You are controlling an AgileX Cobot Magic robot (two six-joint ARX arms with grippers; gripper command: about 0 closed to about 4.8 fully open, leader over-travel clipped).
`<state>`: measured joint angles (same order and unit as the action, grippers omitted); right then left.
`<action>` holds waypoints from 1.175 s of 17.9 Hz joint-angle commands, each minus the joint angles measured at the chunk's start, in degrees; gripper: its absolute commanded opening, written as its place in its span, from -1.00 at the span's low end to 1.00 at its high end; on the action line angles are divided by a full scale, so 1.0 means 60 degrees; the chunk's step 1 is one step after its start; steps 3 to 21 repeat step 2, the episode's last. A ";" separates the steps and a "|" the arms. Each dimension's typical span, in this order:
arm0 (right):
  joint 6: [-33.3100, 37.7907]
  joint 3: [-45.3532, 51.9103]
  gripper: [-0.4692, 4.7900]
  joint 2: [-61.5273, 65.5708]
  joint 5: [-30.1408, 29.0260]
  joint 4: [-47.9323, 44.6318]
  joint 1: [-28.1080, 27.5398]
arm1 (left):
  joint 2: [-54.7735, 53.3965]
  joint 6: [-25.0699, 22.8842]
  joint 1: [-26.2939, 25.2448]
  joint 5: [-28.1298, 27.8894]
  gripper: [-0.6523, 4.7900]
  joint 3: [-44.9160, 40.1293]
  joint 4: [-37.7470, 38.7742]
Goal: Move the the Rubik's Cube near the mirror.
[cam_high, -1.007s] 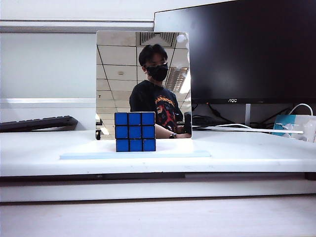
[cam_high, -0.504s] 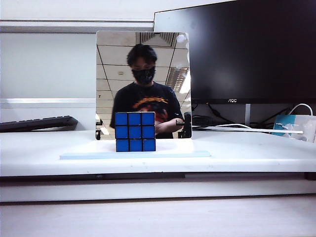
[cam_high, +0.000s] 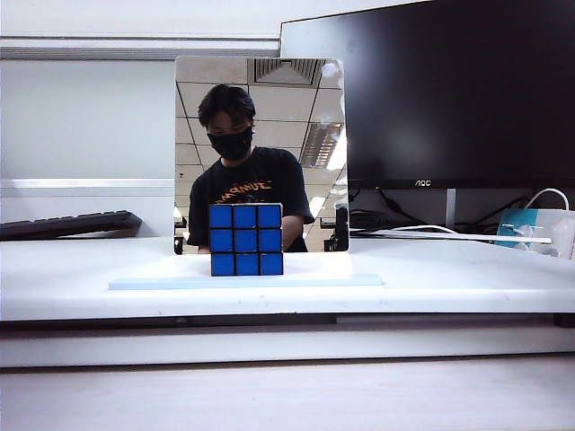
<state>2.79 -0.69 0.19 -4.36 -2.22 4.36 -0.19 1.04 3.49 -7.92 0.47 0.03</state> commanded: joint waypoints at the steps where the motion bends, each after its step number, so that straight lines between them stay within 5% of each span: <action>1: 0.0036 0.0044 -0.82 -0.0004 -0.0047 -0.0171 0.0011 | -0.0004 -0.0033 -0.0004 0.0036 -0.68 0.0011 -0.0076; 21: 0.0036 0.0044 -0.82 -0.0004 -0.0047 -0.0171 0.0011 | -0.0004 -0.0033 -0.0004 0.0036 -0.68 0.0011 -0.0076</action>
